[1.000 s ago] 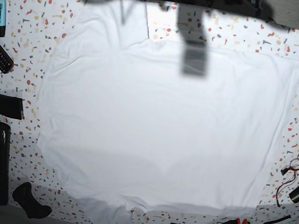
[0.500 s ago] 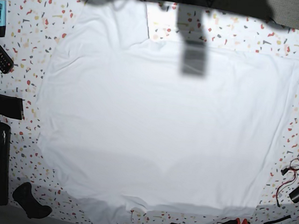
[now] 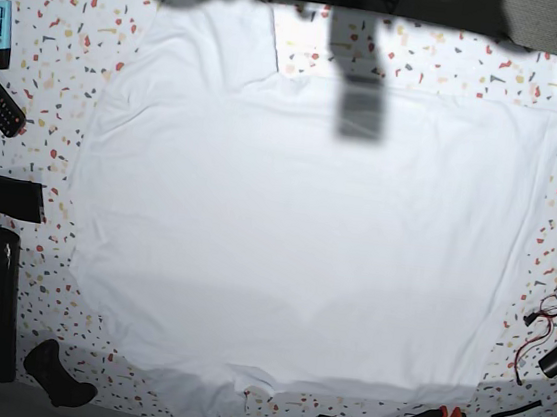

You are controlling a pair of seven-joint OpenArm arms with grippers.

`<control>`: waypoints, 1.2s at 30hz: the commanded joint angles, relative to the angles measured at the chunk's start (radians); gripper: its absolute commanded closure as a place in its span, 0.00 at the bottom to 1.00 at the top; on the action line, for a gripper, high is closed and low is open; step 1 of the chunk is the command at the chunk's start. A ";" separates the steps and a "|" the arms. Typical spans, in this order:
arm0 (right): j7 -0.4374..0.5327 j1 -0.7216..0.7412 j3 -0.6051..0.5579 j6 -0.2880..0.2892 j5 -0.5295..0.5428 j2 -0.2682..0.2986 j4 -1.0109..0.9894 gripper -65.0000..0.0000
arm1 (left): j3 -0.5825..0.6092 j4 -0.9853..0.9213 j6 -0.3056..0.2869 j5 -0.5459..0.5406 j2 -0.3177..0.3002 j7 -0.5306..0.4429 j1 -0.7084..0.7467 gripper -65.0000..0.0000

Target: Fold the T-shirt properly

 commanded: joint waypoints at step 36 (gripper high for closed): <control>-0.587 -0.117 0.193 -0.187 -0.662 0.064 0.774 0.57 | -0.005 0.459 -0.072 0.555 -0.302 0.149 -0.348 0.46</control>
